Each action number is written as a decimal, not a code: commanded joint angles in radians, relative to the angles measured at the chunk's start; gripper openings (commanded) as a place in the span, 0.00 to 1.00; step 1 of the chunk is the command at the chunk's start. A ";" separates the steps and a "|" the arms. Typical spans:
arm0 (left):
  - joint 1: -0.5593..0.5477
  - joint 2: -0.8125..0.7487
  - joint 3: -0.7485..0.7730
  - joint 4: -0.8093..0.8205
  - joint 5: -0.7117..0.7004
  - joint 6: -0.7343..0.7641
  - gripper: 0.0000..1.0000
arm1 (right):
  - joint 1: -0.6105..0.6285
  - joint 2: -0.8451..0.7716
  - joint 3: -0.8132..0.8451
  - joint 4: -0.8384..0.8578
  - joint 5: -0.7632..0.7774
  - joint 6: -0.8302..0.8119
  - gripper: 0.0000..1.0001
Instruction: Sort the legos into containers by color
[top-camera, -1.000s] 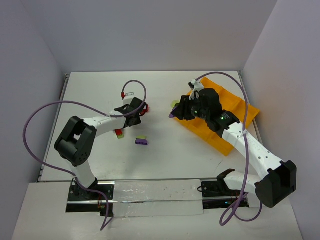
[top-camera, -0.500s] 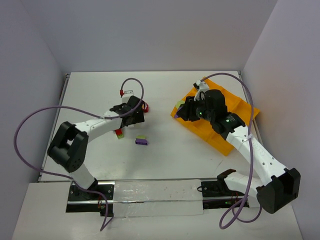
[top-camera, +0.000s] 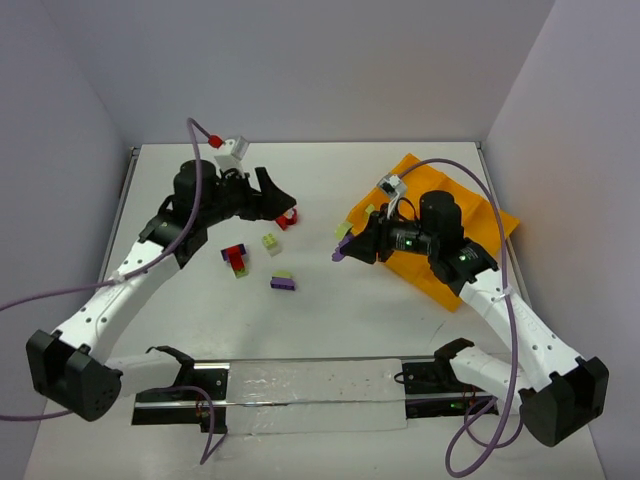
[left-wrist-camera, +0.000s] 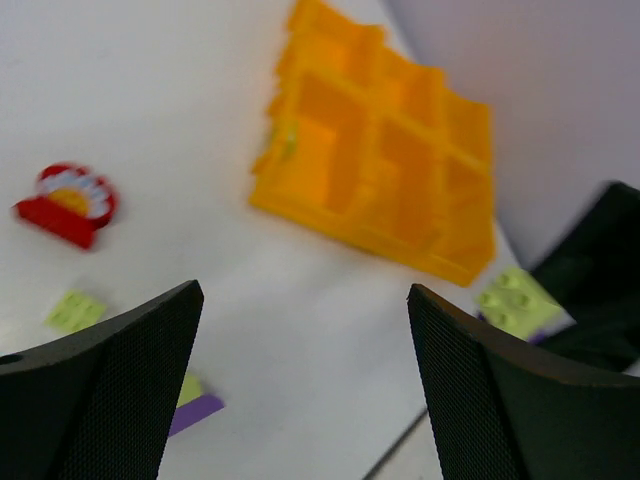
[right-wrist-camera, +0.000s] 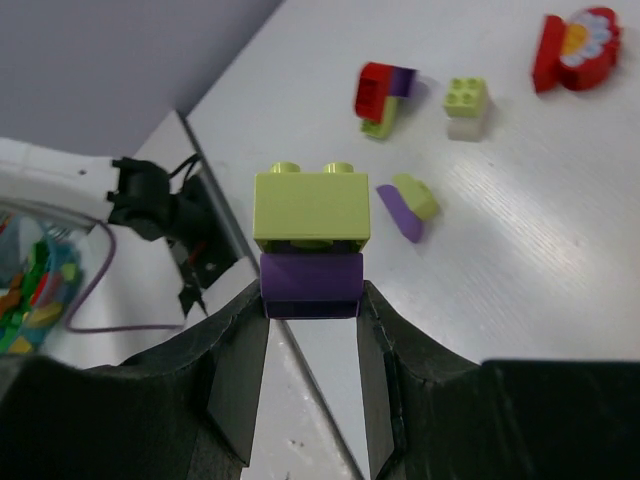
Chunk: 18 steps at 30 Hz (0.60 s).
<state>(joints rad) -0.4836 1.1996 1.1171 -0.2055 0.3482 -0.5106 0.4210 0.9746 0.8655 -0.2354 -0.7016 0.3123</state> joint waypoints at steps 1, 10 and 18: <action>0.007 -0.018 -0.033 0.195 0.461 0.011 0.94 | -0.001 -0.023 0.026 0.086 -0.127 -0.017 0.00; -0.009 0.041 -0.062 0.391 0.676 -0.052 0.94 | 0.010 -0.004 0.020 0.159 -0.232 0.016 0.00; -0.020 0.097 -0.048 0.475 0.773 -0.124 0.94 | 0.013 0.031 0.039 0.158 -0.325 -0.009 0.00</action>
<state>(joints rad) -0.4898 1.2678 1.0440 0.1308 1.0122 -0.5754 0.4278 0.9905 0.8658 -0.1303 -0.9566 0.3197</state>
